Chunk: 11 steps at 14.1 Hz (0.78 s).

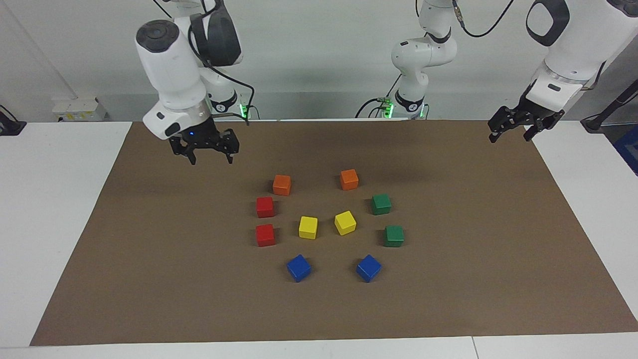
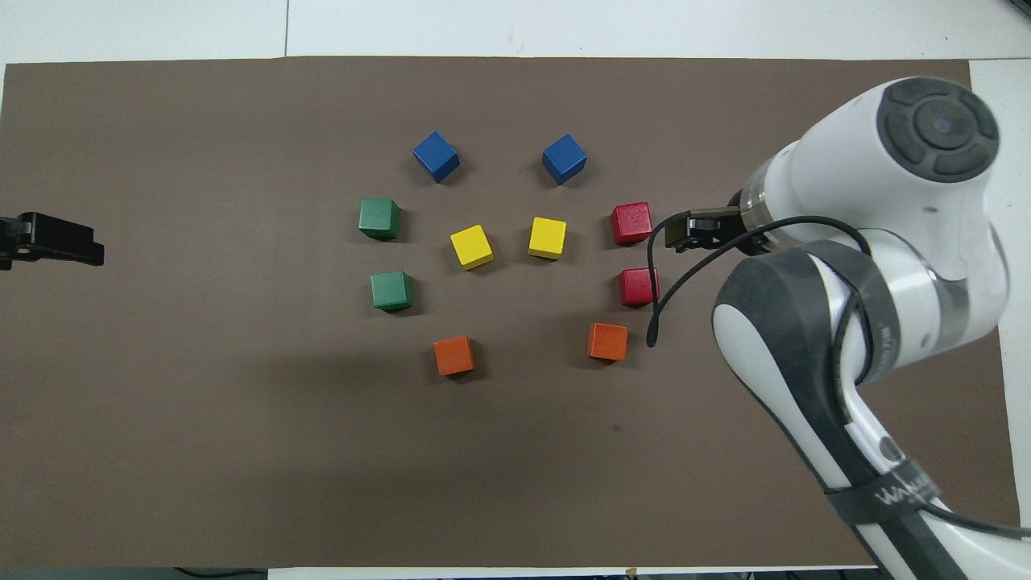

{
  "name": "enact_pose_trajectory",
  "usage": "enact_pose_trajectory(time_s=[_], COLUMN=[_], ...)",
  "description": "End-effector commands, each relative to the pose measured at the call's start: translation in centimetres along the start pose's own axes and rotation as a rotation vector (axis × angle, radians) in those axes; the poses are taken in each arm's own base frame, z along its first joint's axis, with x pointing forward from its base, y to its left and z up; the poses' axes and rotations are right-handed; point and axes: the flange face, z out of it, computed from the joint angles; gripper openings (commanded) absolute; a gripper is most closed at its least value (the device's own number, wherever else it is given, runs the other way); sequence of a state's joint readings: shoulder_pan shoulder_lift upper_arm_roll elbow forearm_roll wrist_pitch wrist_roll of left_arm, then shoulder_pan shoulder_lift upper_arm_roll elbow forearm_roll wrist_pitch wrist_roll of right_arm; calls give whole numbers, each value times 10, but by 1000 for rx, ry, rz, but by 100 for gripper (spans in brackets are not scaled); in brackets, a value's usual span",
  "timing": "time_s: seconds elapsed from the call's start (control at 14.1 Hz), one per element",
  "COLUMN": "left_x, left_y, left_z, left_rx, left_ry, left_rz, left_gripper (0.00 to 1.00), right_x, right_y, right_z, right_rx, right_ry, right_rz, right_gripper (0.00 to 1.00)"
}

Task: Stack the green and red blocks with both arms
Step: 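Grasp the red block with the right gripper while the left gripper advances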

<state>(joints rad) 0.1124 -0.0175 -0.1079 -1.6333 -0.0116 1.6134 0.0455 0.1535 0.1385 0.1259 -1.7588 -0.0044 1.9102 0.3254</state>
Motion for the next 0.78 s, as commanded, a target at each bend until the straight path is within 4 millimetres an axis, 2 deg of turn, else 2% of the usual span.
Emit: enact_pose_trajectory(time_s=[0.0, 0.07, 0.28, 0.43, 0.71], left_x=[-11, -12, -10, -5, 5], left_y=[40, 55, 98, 136, 192], left_z=[21, 32, 55, 83, 142], left_rx=[8, 7, -32, -37, -44], left_ry=[56, 76, 70, 27, -11], left_rz=[34, 60, 68, 68, 81], left_gripper=[100, 100, 100, 100, 100], right_x=[3, -4, -20, -23, -21], right_y=[-3, -14, -27, -27, -27], right_z=[36, 52, 91, 104, 130], right_rx=[20, 25, 23, 23, 25], right_ry=[15, 34, 53, 53, 44], right_rz=[18, -2, -40, -41, -28], right_gripper=[100, 100, 100, 100, 100])
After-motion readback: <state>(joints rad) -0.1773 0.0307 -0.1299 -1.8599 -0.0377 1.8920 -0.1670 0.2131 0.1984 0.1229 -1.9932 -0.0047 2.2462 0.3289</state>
